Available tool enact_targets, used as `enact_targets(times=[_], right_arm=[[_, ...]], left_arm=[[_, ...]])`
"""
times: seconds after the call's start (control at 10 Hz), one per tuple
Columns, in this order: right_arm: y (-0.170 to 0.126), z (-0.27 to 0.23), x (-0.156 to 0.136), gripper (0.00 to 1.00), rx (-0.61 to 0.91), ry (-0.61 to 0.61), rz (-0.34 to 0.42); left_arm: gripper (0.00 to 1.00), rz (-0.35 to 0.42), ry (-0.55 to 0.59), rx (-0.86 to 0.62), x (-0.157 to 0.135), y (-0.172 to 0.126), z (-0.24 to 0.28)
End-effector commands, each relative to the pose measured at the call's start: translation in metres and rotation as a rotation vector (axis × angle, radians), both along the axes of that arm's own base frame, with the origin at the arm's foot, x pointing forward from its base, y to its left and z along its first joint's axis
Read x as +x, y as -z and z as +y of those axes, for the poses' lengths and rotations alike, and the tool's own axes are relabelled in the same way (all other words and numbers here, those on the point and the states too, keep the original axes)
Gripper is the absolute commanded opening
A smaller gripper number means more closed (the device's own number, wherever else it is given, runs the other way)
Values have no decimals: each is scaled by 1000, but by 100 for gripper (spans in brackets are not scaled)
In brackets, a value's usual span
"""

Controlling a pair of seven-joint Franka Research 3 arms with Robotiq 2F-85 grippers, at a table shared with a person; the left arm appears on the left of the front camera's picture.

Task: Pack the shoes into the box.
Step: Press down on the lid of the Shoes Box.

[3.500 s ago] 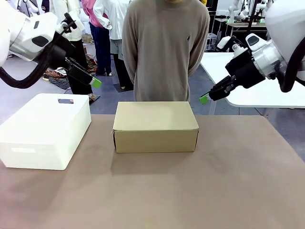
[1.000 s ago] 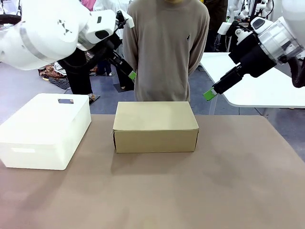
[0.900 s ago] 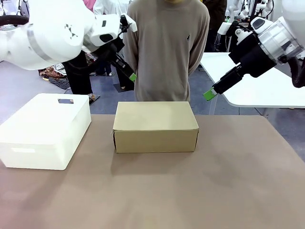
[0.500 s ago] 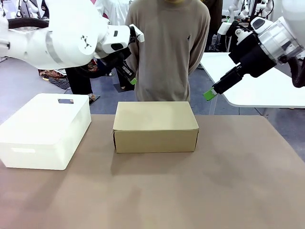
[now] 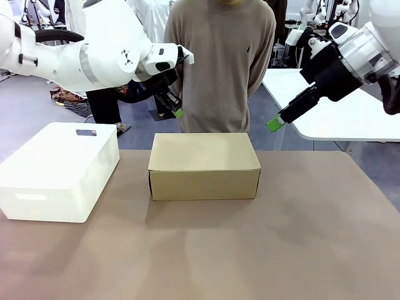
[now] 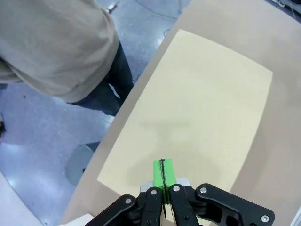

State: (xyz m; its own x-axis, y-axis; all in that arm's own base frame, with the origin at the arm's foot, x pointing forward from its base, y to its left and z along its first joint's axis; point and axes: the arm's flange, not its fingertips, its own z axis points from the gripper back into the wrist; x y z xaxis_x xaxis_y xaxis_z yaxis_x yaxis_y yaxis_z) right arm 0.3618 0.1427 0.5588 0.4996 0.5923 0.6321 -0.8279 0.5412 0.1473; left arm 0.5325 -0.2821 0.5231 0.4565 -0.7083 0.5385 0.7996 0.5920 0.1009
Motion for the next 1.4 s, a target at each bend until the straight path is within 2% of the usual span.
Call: enact_targets(times=[0.0, 0.5, 0.7, 1.3], right_arm=[[1, 0, -1, 100, -7, 10, 10], [1, 0, -1, 100, -7, 10, 10], [1, 0, -1, 100, -7, 10, 10], [1, 0, -1, 100, -7, 10, 10]], left_arm=[[0, -24, 7, 5, -4, 0, -3], [0, -8, 16, 1, -4, -1, -8], [0, 10, -27, -38, 12, -8, -18], [0, 80, -121, -46, 70, 27, -47]])
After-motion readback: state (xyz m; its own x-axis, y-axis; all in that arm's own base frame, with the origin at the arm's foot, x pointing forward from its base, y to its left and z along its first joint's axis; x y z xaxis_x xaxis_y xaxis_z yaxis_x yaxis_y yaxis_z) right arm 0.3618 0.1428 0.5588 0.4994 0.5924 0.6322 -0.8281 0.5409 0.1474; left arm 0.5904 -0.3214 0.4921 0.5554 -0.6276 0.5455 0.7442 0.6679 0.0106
